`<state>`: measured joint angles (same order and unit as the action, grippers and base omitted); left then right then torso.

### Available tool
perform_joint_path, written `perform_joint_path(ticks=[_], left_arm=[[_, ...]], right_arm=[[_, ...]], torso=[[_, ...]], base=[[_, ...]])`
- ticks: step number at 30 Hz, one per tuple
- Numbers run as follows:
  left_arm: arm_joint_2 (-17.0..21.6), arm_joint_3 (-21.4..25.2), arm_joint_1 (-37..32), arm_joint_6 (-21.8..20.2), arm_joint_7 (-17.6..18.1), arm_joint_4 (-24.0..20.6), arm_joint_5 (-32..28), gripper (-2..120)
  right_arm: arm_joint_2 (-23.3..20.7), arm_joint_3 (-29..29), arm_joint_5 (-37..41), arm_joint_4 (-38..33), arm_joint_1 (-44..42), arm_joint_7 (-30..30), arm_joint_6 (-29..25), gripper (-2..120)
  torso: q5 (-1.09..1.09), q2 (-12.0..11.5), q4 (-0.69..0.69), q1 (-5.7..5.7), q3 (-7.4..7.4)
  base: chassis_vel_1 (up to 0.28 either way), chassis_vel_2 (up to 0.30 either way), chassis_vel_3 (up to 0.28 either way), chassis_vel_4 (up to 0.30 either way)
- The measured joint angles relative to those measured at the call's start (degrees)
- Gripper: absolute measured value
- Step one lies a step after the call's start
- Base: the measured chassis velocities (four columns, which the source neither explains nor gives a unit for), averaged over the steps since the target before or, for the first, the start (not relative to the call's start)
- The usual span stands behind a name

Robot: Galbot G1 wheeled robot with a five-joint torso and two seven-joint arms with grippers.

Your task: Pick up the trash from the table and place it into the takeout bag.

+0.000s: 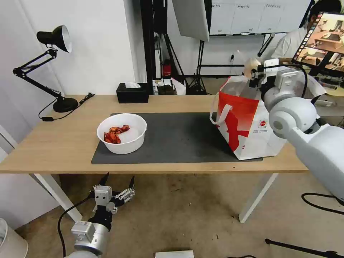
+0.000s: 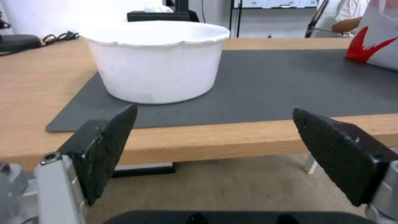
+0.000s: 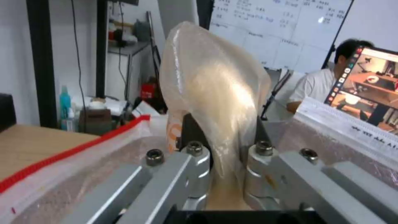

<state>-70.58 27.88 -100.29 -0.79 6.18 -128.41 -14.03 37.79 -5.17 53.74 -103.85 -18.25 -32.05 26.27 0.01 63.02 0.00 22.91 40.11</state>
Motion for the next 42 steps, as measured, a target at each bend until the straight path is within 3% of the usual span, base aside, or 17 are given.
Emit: perform_joint_path(ticks=[27,39,42], left_arm=[[-0.3,0.1,-0.5,-2.0,-0.2,-1.1,-0.1,100],[-0.2,0.0,0.1,-2.0,-0.2,-1.3,-0.2,100],[-0.2,0.0,0.1,-2.0,-0.2,-1.3,-0.4,100]], right_arm=[[-0.9,1.5,4.2,-3.3,-2.0,-0.7,5.2,98],[-1.3,2.6,4.5,-4.5,-3.4,-0.7,5.1,100],[-1.4,3.1,4.5,-5.1,-3.9,-0.7,2.9,100]], torso=[[-0.01,0.0,0.00,0.00,0.00],[-0.01,0.0,0.00,0.00,0.00],[-0.01,0.0,0.00,0.00,0.00]], base=[[0.000,0.000,0.000,0.000],[0.000,0.000,0.000,0.000],[0.000,0.000,0.000,0.000]])
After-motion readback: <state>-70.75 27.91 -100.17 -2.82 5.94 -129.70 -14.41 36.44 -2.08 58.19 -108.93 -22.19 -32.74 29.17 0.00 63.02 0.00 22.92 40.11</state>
